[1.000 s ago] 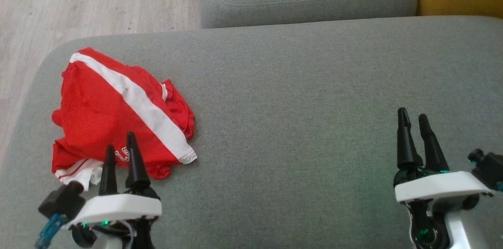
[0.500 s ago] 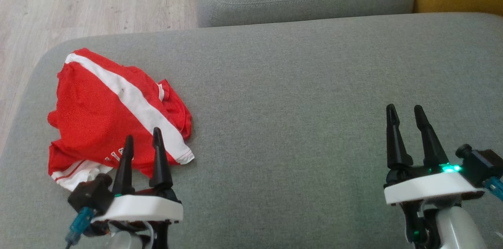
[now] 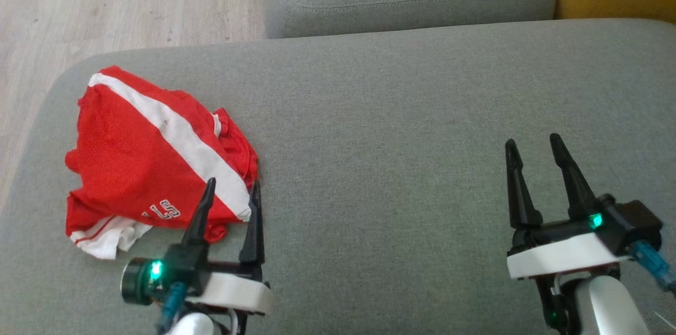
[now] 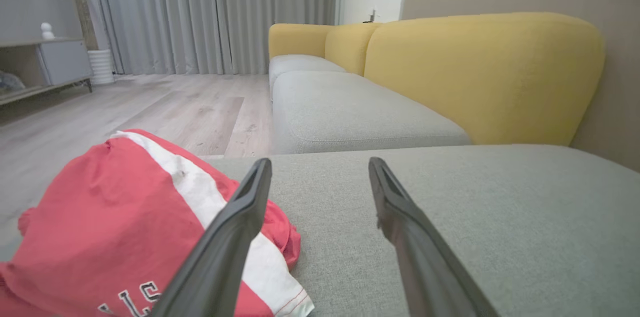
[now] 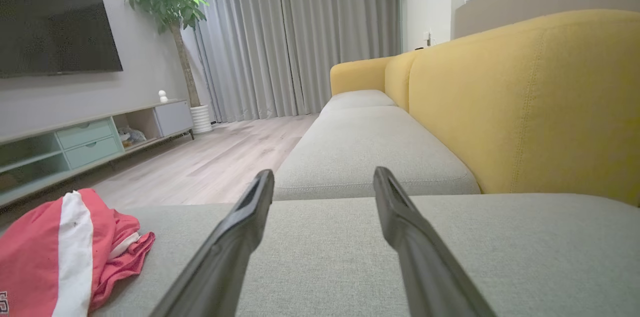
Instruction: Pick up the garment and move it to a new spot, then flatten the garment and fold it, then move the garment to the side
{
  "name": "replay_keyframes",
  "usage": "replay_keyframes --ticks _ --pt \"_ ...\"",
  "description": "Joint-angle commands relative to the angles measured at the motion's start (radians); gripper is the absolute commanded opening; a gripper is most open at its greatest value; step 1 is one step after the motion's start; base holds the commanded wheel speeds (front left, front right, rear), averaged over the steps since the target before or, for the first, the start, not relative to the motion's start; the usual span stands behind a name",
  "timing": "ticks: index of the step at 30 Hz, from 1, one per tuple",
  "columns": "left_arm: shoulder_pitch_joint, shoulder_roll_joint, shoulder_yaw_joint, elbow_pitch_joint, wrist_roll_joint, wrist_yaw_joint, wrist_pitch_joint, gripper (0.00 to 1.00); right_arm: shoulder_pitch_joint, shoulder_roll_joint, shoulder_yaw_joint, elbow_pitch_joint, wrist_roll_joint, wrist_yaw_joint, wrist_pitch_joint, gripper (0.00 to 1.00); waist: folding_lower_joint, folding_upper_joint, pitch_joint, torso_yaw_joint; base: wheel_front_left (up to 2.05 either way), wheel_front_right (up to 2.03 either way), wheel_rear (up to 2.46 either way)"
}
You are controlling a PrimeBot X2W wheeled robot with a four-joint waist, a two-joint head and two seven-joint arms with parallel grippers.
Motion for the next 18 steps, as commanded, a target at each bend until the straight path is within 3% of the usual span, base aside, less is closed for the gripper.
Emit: replay_keyframes --ticks 1,7,11,14,18 --pt "-0.058 0.023 0.001 -0.026 0.042 0.02 -0.016 1.0 -0.029 -0.007 0.028 -0.046 -0.044 -0.001 -0.017 1.0 -0.0001 0.0 -0.001 0.002 0.0 0.0 0.0" --pt "-0.079 0.056 -0.074 -0.007 0.121 0.079 -0.033 1.0 -0.024 -0.008 0.037 -0.056 -0.146 -0.001 -0.034 1.0 -0.0001 0.0 -0.005 0.005 0.0 0.0 0.0" --pt "-0.073 0.037 -0.069 -0.041 0.077 0.095 -0.045 1.0 -0.018 -0.008 0.035 -0.05 -0.17 -0.001 -0.046 1.0 -0.0001 0.0 -0.006 0.006 0.0 0.0 0.0" --pt "-0.053 0.005 -0.019 -0.082 0.019 0.074 -0.054 1.0 -0.009 -0.008 0.022 -0.034 -0.126 -0.001 -0.055 1.0 -0.0001 0.0 -0.007 0.006 0.0 0.0 0.0" --pt "-0.018 -0.027 0.051 -0.106 0.007 -0.001 -0.065 1.0 0.001 -0.008 0.032 0.015 -0.005 -0.001 -0.067 1.0 -0.0001 0.0 -0.009 0.003 0.0 0.0 0.0"
